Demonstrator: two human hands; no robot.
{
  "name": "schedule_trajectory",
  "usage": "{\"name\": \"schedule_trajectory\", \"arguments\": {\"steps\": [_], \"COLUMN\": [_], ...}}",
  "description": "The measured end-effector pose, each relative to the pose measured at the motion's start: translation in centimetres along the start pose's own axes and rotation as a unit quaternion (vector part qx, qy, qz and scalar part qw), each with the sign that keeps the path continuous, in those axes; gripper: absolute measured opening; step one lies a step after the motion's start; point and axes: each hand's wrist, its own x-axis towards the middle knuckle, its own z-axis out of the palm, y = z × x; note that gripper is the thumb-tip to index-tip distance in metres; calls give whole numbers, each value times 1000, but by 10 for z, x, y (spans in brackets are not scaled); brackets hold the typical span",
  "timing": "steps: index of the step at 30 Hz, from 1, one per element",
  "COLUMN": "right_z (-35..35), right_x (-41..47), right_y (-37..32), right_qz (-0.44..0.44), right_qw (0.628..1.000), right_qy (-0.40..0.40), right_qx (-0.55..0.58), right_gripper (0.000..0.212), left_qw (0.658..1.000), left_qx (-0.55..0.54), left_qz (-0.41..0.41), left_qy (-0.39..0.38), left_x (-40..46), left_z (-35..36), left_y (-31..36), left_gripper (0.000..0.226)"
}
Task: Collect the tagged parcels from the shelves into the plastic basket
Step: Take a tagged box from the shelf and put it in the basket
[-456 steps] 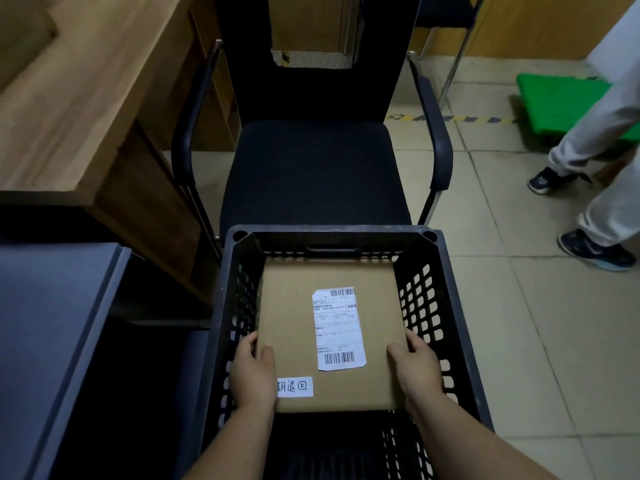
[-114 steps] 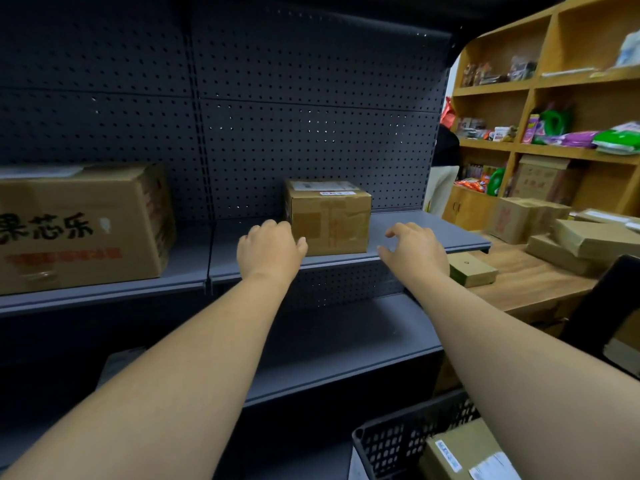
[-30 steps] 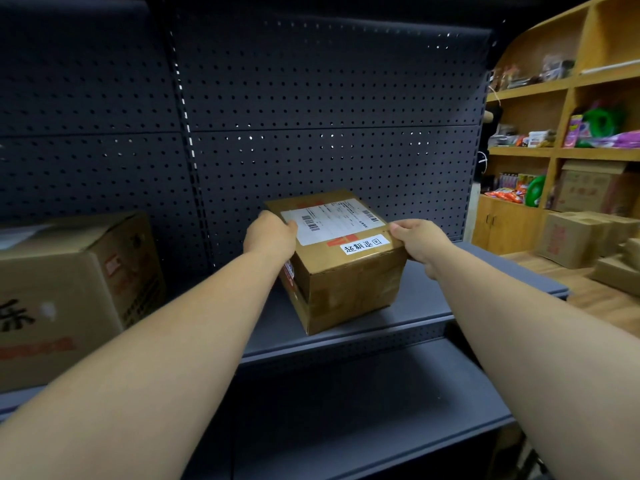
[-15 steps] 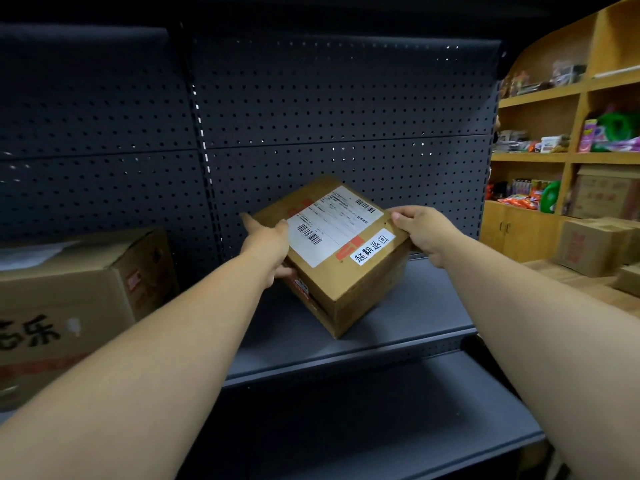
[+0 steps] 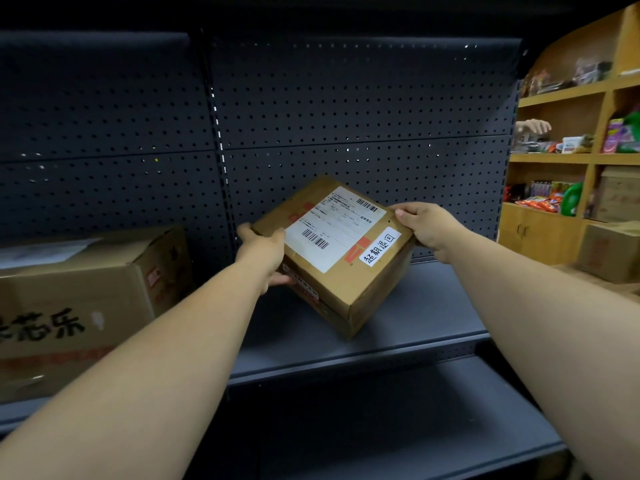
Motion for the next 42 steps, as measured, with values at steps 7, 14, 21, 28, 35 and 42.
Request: {"name": "schedule_trajectory", "arguments": {"steps": [7, 14, 21, 28, 35, 42], "right_z": [1, 4, 27, 30, 24, 21], "right_x": [5, 7, 4, 0, -12, -24], "right_y": [0, 3, 16, 11, 3, 6], "right_qz": [-8, 25, 100, 91, 23, -14], "right_qw": [1000, 999, 981, 973, 980, 984], "right_qy": [-13, -7, 37, 62, 24, 4], "right_qx": [6, 45, 161, 203, 197, 178], "right_gripper": [27, 30, 58, 31, 36, 52], "left_qw": [942, 943, 960, 985, 996, 994], "left_qx": [276, 269, 218, 131, 51, 35], "left_qz": [161, 181, 169, 110, 69, 93], "left_qy": [97, 69, 44, 33, 20, 53], "left_x": [11, 12, 6, -3, -13, -24], "left_z": [-22, -30, -38, -34, -23, -16], "left_y": [10, 14, 14, -7, -31, -44], "left_gripper": [57, 54, 44, 41, 41, 39]}}
